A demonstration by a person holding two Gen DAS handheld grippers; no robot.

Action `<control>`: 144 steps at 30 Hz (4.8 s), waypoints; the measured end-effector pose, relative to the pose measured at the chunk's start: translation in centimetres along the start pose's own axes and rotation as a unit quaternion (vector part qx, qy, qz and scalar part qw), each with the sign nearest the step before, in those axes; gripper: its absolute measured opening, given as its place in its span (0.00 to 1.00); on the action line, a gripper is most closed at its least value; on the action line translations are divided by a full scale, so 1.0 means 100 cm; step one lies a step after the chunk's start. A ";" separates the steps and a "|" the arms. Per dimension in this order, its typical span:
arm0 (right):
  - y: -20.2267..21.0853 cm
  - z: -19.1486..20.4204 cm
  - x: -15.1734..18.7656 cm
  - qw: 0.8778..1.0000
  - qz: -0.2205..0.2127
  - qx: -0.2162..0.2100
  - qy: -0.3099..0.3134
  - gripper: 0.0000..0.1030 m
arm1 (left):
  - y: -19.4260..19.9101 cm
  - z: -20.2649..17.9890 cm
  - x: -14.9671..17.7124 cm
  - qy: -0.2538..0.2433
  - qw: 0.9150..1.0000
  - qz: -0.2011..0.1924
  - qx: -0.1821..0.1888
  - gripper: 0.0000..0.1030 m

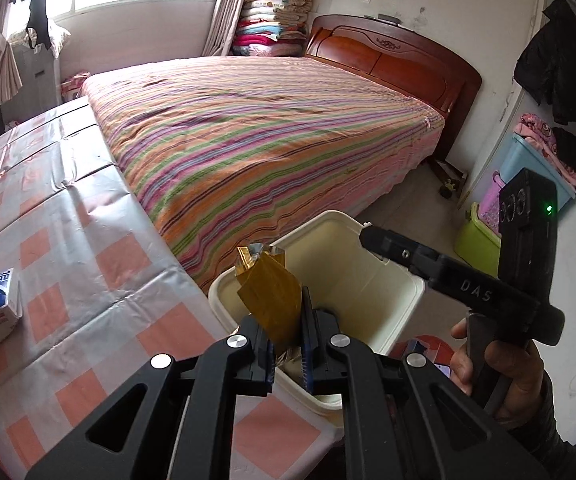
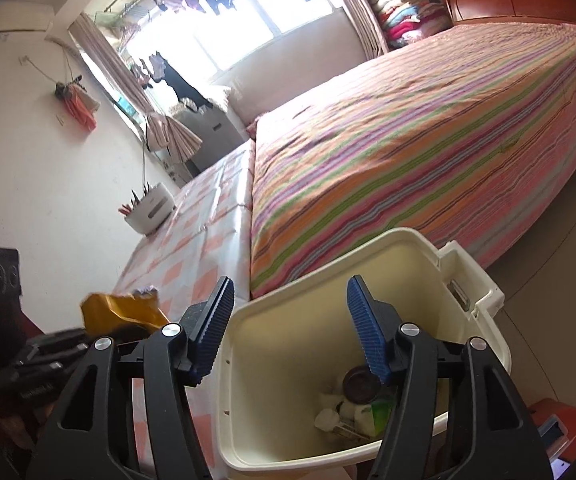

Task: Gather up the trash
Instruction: 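Open both tools to drop bottle and wrapper into the bin, then move both tools back toward the white medicine box on the table, then reach the open right tool around the white medicine box, then grasp the green-and-yellow sponge with the left tool while the right tool holds the box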

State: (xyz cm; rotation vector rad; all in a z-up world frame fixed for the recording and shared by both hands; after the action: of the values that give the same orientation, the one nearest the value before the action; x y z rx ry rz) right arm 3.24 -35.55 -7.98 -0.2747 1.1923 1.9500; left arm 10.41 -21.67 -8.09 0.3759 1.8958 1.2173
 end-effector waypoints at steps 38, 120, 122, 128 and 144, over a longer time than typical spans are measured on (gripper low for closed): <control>0.062 0.016 -0.027 0.983 -0.178 0.040 -0.011 0.70 | 0.009 0.012 -0.016 0.036 0.998 -0.051 -0.027 0.69; -0.295 0.349 0.136 0.692 0.356 -0.006 0.627 0.75 | 0.176 0.381 0.160 0.311 0.941 -0.094 -0.093 0.69; -0.270 0.343 0.136 0.715 0.342 -0.031 0.609 0.72 | 0.174 0.383 0.159 0.314 0.941 -0.091 -0.091 0.69; -0.182 0.343 0.131 0.806 0.293 -0.160 0.489 0.71 | 0.153 0.403 0.162 0.342 0.934 -0.063 -0.085 0.69; -0.102 0.322 0.120 0.867 0.207 -0.287 0.350 0.71 | 0.105 0.442 0.161 0.410 0.905 0.004 -0.115 0.69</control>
State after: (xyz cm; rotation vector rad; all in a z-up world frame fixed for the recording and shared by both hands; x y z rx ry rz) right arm 10.03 -0.56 -4.17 -1.2089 1.1117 2.6866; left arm 32.90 20.39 -15.03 -0.3230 2.3808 1.7585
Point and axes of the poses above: each gripper's, at about its wrist camera, not at the fingertips, and y roughly against the way its jaws point, z to its left, x to its underside, the point moved 10 cm from there along -y, roughly the way its jaws point, and after that the axes turned 15 degrees about z, right-handed, at the moved point
